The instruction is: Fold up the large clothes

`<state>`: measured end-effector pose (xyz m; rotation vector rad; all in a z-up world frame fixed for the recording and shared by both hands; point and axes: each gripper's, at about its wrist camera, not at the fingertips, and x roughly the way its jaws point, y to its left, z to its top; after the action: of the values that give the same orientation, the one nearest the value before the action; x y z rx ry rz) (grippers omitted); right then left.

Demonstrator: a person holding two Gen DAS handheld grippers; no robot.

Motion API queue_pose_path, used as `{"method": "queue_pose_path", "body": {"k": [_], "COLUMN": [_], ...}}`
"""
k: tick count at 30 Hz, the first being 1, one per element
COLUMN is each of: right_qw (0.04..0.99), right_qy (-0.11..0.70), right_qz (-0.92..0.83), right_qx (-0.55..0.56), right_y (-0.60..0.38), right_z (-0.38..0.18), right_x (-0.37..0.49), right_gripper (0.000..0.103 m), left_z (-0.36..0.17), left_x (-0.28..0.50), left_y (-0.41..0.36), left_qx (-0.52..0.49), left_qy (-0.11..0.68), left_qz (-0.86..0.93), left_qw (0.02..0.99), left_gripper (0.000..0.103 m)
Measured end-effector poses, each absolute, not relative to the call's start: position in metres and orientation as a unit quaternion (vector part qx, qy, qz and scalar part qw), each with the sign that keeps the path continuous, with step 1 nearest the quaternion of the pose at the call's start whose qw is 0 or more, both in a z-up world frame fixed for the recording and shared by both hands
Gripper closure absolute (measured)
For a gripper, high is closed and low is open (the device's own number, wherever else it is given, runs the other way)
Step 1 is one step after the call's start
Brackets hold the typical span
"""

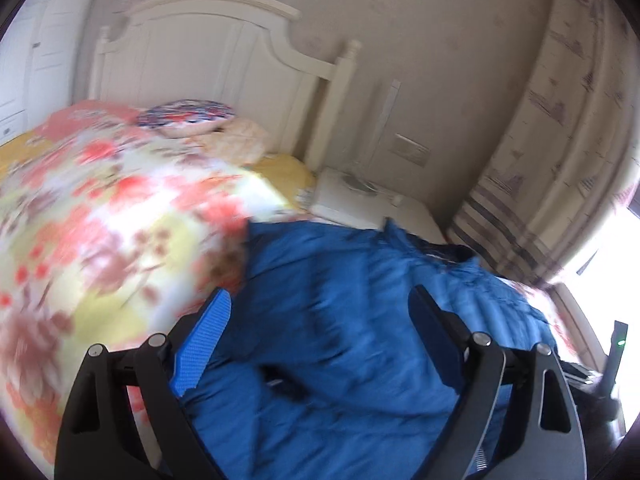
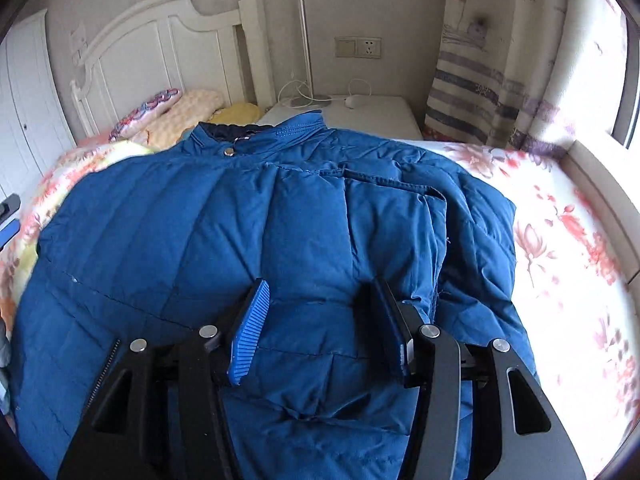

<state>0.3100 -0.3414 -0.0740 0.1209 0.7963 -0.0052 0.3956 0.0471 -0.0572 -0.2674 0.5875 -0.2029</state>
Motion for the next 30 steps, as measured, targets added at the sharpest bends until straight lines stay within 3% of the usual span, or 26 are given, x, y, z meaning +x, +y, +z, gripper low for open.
{"method": "queue_pose_path", "body": {"k": [5, 8, 11, 17, 22, 25, 27, 30], "right_qw": [0.921, 0.92, 0.92, 0.92, 0.92, 0.919, 0.919, 0.919], "right_qy": [0.385, 0.385, 0.385, 0.385, 0.383, 0.384, 0.385, 0.384], "right_qz": [-0.003, 0.002, 0.002, 0.003, 0.008, 0.008, 0.01, 0.01], "right_qx": [0.066, 0.073, 0.076, 0.076, 0.082, 0.084, 0.087, 0.089], "right_y": [-0.339, -0.341, -0.343, -0.344, -0.346, -0.346, -0.347, -0.347], "right_z": [-0.074, -0.074, -0.075, -0.075, -0.075, -0.075, -0.075, -0.075], "right_x": [0.306, 0.306, 0.307, 0.307, 0.307, 0.306, 0.306, 0.306], "right_gripper": [0.053, 0.053, 0.053, 0.053, 0.053, 0.053, 0.053, 0.053], "left_z": [-0.056, -0.112, -0.119, -0.069, -0.116, -0.109, -0.087, -0.076], "left_x": [0.442, 0.493, 0.489, 0.495, 0.54, 0.539, 0.525, 0.509], "left_y": [0.01, -0.004, -0.029, -0.054, -0.113, -0.12, -0.125, -0.159], "left_qx": [-0.077, -0.067, 0.013, -0.032, 0.053, 0.043, -0.003, 0.025], "left_qy": [0.313, 0.433, 0.419, 0.378, 0.46, 0.458, 0.427, 0.401], "left_qz": [-0.105, -0.085, -0.066, -0.11, -0.075, -0.055, -0.097, -0.134], "left_qw": [0.941, 0.895, 0.905, 0.919, 0.883, 0.886, 0.899, 0.906], "left_gripper": [0.008, 0.008, 0.002, 0.005, 0.002, 0.009, 0.009, 0.007]}}
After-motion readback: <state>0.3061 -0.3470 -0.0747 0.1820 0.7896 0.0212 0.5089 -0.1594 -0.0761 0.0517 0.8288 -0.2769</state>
